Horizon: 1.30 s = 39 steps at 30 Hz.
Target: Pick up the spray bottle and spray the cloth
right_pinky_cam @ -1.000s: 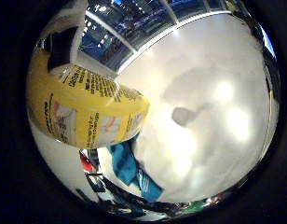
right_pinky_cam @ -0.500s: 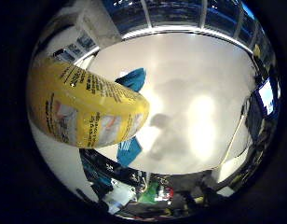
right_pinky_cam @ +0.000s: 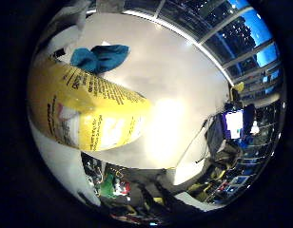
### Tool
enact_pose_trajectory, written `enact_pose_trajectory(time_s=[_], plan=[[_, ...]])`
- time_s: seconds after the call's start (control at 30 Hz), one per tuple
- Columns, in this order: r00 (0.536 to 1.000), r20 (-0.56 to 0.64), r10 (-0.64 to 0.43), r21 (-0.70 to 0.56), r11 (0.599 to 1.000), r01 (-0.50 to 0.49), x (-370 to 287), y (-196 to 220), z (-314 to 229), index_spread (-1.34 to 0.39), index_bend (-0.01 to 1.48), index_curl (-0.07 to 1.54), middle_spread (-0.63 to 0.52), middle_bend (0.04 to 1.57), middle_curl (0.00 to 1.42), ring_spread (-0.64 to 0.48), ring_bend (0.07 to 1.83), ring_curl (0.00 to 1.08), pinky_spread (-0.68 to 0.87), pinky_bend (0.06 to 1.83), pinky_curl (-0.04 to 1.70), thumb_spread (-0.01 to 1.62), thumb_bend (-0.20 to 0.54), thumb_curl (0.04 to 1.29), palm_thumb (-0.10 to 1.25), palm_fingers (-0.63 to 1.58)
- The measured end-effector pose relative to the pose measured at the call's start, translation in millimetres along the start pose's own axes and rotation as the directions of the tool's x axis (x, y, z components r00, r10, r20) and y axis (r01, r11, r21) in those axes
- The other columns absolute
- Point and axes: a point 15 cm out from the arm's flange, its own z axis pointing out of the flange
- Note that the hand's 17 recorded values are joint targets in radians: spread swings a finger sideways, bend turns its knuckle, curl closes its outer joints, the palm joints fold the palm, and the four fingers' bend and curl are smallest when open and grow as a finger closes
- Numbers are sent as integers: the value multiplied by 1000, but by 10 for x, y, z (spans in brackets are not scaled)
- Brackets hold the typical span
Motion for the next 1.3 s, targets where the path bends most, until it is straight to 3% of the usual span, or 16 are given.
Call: enact_pose_trajectory(time_s=[0.33, 0.83, 1.3], plan=[[964, -242, -109, -72, 993, 94, -54, -102, -127, -234, 1144, 915, -130, 1406, 782, -240, 1353, 855, -122, 1013, 1637, 1080, -14, 582, 1058, 1097], [961, -245, -131, -151, 984, 96, -413, 201, 389, -235, 1139, 918, -130, 1408, 775, -239, 1350, 861, -107, 1007, 1649, 1079, -13, 604, 1034, 1101], [952, -291, -96, -72, 994, 78, -316, -87, 24, -233, 1144, 917, -129, 1408, 773, -243, 1341, 871, -97, 1009, 1639, 1082, -13, 616, 1026, 1102]])
